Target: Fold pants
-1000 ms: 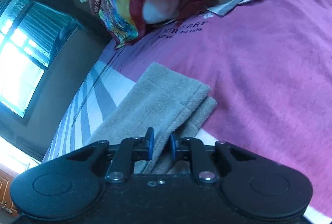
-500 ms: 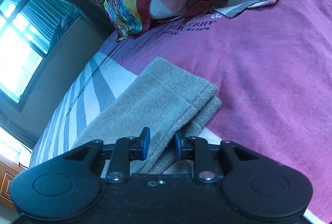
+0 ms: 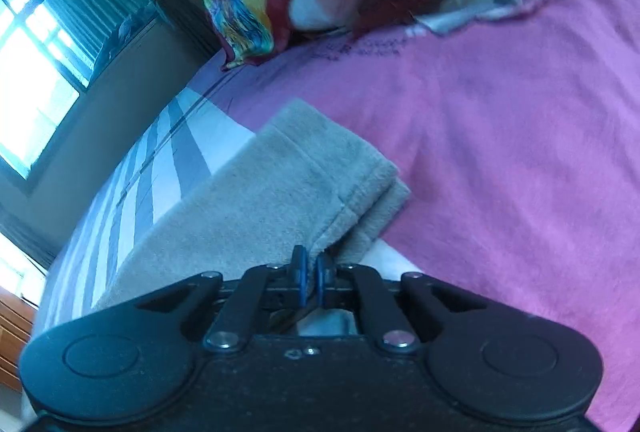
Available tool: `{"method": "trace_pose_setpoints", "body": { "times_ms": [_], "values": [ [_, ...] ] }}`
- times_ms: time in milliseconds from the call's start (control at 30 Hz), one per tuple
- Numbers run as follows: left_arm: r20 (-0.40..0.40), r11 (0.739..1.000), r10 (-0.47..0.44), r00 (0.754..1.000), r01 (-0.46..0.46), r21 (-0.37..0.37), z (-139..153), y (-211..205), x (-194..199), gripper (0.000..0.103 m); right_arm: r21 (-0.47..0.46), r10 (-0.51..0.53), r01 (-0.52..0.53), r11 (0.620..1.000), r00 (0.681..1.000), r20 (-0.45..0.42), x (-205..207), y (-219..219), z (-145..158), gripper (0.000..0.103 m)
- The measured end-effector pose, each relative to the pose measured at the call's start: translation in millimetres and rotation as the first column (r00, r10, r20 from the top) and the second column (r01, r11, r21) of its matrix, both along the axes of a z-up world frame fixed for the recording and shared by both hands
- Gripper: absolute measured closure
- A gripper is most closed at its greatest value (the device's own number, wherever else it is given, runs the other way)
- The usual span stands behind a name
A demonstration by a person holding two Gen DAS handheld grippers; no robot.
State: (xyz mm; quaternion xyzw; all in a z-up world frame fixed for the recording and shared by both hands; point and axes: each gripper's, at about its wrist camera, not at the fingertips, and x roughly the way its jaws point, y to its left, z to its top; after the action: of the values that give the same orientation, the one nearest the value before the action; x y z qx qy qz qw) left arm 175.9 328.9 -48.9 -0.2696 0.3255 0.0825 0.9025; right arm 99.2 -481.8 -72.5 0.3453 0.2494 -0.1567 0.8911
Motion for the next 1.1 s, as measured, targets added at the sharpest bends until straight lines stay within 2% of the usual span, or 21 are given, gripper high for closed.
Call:
{"method": "trace_pose_setpoints", "body": {
  "times_ms": [100,167,233,300,400,433,467,533,633,667,733,767,800,833,900,933,967,1000,1033,1067,1100],
  "values": [
    [-0.009,0.999,-0.003,1.0,0.003,0.032,2,-6,5,0.083,-0.003,0.009,-0.009,1.0,1.0,0.004,0,0,5,0.097],
    [-0.01,0.999,-0.005,1.0,0.005,0.033,2,-7,6,0.083,0.005,0.015,-0.016,1.0,1.0,0.022,-3,-1,9,0.089],
    [-0.002,1.0,-0.001,1.0,0.001,0.015,2,-6,3,0.083,0.035,0.016,-0.018,0.999,0.998,0.058,-12,-2,12,0.069],
    [0.008,1.0,0.007,1.0,-0.007,-0.011,0,0,-1,0.082,0.062,0.013,-0.018,0.998,0.996,0.084,-19,-4,13,0.06],
    [0.002,1.0,0.013,1.0,-0.013,-0.018,-1,2,-2,0.082,0.08,-0.004,-0.002,0.997,0.997,0.075,-18,-12,11,0.067],
    [-0.005,1.0,0.011,1.0,-0.011,-0.007,0,1,-1,0.082,0.083,-0.011,0.006,0.997,0.998,0.067,-16,-13,12,0.087],
    [-0.01,1.0,0.008,1.0,-0.008,0.001,2,0,1,0.082,0.075,-0.013,0.009,0.997,0.999,0.052,-13,-14,13,0.099],
    [0.004,1.0,0.014,1.0,-0.014,-0.022,7,4,-1,0.082,0.034,-0.001,0.0,0.999,1.0,0.032,-7,-11,18,0.099],
    [-0.003,1.0,-0.022,1.0,0.022,0.01,8,4,-3,0.082,-0.024,0.025,-0.022,0.999,0.992,0.122,-18,-1,35,0.099],
    [-0.009,0.999,-0.03,1.0,0.03,0.024,7,2,-3,0.082,-0.041,0.018,-0.013,0.999,0.995,0.101,-18,-2,34,0.099],
    [-0.009,1.0,-0.023,1.0,0.023,0.012,9,3,-3,0.082,-0.021,-0.015,0.014,1.0,0.999,-0.046,-8,-11,16,0.099],
    [-0.009,1.0,-0.019,1.0,0.019,0.005,10,3,-4,0.082,0.016,-0.011,0.011,1.0,0.998,-0.056,-8,-15,9,0.099],
    [-0.007,1.0,-0.017,1.0,0.017,0.006,11,2,-5,0.082,0.036,-0.015,0.017,0.999,0.999,-0.038,-10,-18,10,0.093],
    [-0.006,1.0,-0.012,1.0,0.012,0.015,14,0,-8,0.078,0.007,-0.029,0.029,1.0,0.999,-0.016,-14,-14,17,0.084],
    [0.023,0.998,0.036,0.999,-0.037,0.054,21,-5,-17,0.059,-0.144,-0.036,0.04,0.989,0.999,0.032,-17,6,39,0.08],
    [0.054,0.993,0.081,0.995,-0.085,0.076,24,-8,-23,0.038,-0.182,0.019,-0.007,0.983,0.998,0.06,-12,15,48,0.08],
    [0.087,0.989,0.114,0.99,-0.121,0.085,27,-9,-29,0.024,-0.201,0.111,-0.091,0.975,0.99,0.091,0,29,59,0.078],
    [0.106,0.987,0.133,0.985,-0.142,0.079,27,-9,-32,0.024,-0.204,0.201,-0.178,0.963,0.974,0.1,17,43,65,0.07],
    [0.105,0.988,0.139,0.985,-0.145,0.06,26,-8,-32,0.024,-0.203,0.319,-0.295,0.934,0.943,0.098,41,63,72,0.06],
    [0.091,0.99,0.132,0.987,-0.136,0.04,23,-6,-30,0.029,-0.202,0.433,-0.409,0.89,0.897,0.093,67,87,76,0.054],
    [0.069,0.991,0.127,0.99,-0.129,0.032,20,-5,-27,0.036,-0.205,0.527,-0.503,0.84,0.845,0.085,91,112,78,0.045]
  ]
}}
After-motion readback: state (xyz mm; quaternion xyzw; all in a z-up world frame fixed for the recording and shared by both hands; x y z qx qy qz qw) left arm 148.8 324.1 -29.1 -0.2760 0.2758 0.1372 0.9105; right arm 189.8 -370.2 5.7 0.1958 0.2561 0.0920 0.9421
